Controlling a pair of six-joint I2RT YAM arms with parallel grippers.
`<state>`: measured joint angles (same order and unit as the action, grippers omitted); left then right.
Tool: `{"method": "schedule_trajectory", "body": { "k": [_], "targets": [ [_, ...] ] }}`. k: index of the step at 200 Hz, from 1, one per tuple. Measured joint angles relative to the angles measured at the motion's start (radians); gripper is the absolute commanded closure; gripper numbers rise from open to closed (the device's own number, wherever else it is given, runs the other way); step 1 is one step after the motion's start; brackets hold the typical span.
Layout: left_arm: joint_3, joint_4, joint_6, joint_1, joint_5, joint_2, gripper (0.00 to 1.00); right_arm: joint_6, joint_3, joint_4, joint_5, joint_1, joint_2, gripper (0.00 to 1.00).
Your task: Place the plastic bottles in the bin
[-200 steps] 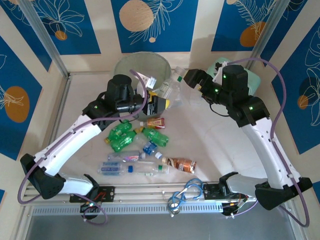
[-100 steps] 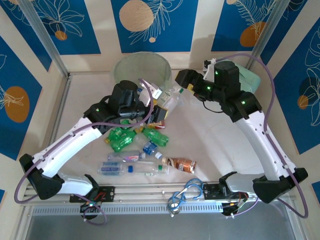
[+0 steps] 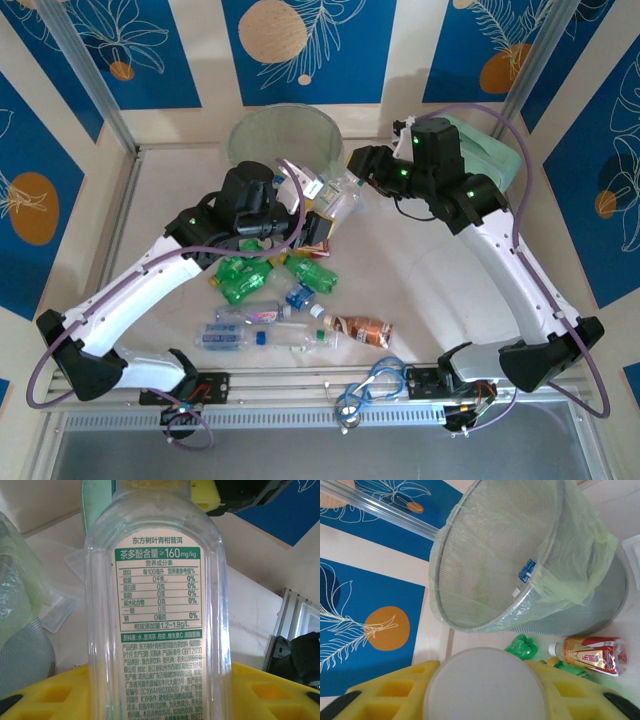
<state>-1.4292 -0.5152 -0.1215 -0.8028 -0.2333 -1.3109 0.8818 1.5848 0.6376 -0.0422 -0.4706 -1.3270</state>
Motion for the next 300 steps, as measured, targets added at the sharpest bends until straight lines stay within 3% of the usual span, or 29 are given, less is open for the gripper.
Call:
{"method": "schedule_trajectory", "body": {
  "k": [12, 23, 53, 127, 176, 199, 228, 236, 273, 300],
  "targets": [
    [0.000, 0.002, -0.006, 0.000, 0.002, 0.000, 0.22, 0.001, 0.000, 0.000, -0.002, 0.000, 0.001, 0.65],
    [0.002, 0.004, 0.003, 0.000, 0.000, 0.001, 0.14, -0.002, 0.000, 0.000, -0.003, 0.000, 0.002, 0.65],
    [0.021, 0.011, -0.001, 0.000, -0.004, 0.004, 0.12, 0.000, -0.006, -0.013, -0.008, 0.004, 0.009, 0.65],
    [0.060, 0.019, -0.006, 0.000, -0.029, 0.013, 0.34, 0.024, -0.045, -0.066, -0.049, 0.019, 0.035, 0.66],
    [0.062, 0.027, -0.008, -0.001, -0.025, 0.014, 0.55, 0.047, -0.066, -0.084, -0.048, 0.024, 0.040, 0.63],
    [0.062, 0.031, -0.007, -0.001, -0.024, 0.014, 0.61, 0.050, -0.069, -0.084, -0.044, 0.024, 0.047, 0.53],
    [0.064, 0.052, -0.012, -0.003, -0.005, 0.026, 0.61, 0.043, -0.069, -0.073, -0.043, 0.032, 0.057, 0.11],
    [0.064, 0.057, -0.013, -0.003, 0.007, 0.030, 0.61, 0.044, -0.069, -0.062, -0.037, 0.037, 0.063, 0.04],
    [0.037, 0.018, -0.035, 0.000, 0.101, 0.035, 0.60, 0.023, -0.069, -0.007, -0.010, 0.112, 0.124, 0.01],
    [-0.095, -0.046, -0.066, 0.021, 0.169, -0.005, 0.61, 0.014, -0.106, 0.016, 0.005, 0.193, 0.212, 0.01]
  ]
}}
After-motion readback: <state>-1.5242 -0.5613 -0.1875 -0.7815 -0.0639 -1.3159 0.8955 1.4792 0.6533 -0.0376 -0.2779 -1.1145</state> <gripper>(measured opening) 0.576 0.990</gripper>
